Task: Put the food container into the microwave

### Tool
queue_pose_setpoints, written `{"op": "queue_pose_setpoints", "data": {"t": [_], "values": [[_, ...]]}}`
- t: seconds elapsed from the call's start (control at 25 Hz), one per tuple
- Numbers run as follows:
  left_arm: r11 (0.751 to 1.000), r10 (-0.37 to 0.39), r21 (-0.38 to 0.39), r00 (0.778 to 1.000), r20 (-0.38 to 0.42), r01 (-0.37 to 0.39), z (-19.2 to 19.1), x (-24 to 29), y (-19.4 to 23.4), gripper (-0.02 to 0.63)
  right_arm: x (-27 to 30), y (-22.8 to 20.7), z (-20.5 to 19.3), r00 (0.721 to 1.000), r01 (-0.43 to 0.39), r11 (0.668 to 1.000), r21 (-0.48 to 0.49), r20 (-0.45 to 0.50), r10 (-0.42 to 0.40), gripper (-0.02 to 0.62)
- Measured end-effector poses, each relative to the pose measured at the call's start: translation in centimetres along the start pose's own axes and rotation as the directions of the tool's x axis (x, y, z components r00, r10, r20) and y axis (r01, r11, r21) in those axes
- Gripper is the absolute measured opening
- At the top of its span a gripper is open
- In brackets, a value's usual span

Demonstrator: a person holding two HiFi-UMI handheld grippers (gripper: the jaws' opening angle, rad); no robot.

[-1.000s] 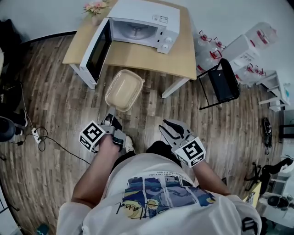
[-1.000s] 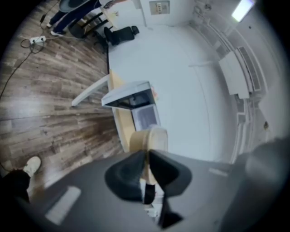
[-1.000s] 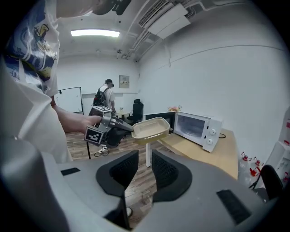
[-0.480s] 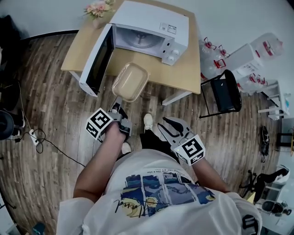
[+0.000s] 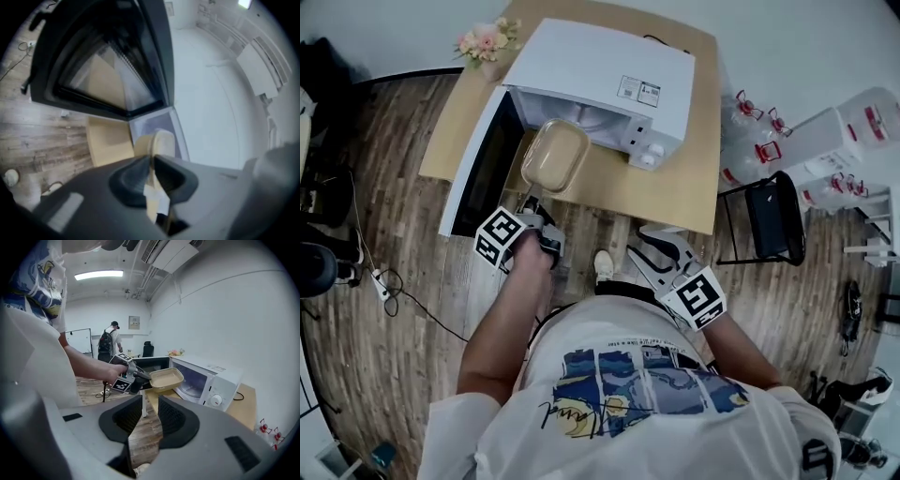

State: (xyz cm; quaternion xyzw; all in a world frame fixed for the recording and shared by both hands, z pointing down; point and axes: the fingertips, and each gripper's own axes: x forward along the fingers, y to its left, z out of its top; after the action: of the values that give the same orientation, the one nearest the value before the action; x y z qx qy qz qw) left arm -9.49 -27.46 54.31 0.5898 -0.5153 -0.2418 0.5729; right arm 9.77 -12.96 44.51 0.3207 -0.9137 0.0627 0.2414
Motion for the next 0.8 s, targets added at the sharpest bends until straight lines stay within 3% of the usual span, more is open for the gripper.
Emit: {"op": "queue_pose_setpoints", "data": {"t": [0.4, 0.8], "values": [[0.998, 0.058, -0.032, 0.996, 0.07, -0.056, 1.9, 11.4, -0.2, 0.041, -0.5, -9.9, -1.9, 1.0, -0.014, 1.0, 0.016, -0.024, 0.015, 0.093], [0.992, 0.087, -0.096, 0.991, 0.102, -0.077, 3.8, 19.7, 0.4, 0.041, -0.7, -16.0, -2.4, 1.0, 0.006, 0.999, 0.048, -0.027, -0.005, 0.092]]}}
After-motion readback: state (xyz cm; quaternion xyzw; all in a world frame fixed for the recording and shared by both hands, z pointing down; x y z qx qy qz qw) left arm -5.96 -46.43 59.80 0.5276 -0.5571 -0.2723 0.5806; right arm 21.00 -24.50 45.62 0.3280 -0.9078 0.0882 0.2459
